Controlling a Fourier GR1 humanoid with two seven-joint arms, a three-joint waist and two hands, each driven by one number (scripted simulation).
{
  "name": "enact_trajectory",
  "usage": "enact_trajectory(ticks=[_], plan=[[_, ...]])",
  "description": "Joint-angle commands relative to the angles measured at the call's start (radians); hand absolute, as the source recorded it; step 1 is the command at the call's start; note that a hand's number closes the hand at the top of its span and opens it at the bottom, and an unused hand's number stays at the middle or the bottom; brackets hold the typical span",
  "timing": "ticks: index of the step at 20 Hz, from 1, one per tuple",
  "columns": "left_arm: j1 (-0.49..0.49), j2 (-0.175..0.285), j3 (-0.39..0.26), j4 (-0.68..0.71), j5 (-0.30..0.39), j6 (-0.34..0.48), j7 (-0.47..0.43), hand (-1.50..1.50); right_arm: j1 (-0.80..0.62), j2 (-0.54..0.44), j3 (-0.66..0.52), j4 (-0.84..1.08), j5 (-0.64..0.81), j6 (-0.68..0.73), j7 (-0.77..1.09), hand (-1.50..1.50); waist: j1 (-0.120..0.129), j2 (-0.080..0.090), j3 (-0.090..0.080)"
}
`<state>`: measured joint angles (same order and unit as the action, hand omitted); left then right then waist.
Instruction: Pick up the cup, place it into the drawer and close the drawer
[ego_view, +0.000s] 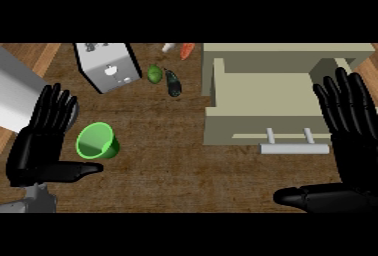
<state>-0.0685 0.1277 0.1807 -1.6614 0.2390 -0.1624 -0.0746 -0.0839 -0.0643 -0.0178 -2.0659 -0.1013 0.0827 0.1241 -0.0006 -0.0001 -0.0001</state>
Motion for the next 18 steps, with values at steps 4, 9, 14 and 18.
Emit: enact_trajectory(ticks=[4, 9, 14, 18], plan=[[0.021, 0.009, 0.027, 0.072, -0.023, 0.007, -0.037, -1.5, -0.068, -0.041, -0.067, 0.07, -0.056, 0.03, 0.011, -1.5, 0.002, 0.0, 0.0], [0.029, 0.031, 0.056, 0.269, -0.046, -0.064, -0.216, -1.5, -0.028, -0.031, -0.057, 0.026, -0.059, 0.033, 0.022, -1.5, 0.0, 0.0, 0.0], [0.025, 0.014, 0.041, 0.35, -0.073, -0.054, -0.256, -1.5, -0.006, 0.028, 0.024, 0.052, 0.04, -0.004, -0.056, -1.5, 0.001, 0.0, 0.0], [-0.016, 0.056, 0.077, 0.53, -0.087, -0.103, -0.403, -1.5, 0.06, 0.005, 0.004, -0.037, -0.014, 0.032, -0.019, -1.5, -0.003, 0.0, 0.0]])
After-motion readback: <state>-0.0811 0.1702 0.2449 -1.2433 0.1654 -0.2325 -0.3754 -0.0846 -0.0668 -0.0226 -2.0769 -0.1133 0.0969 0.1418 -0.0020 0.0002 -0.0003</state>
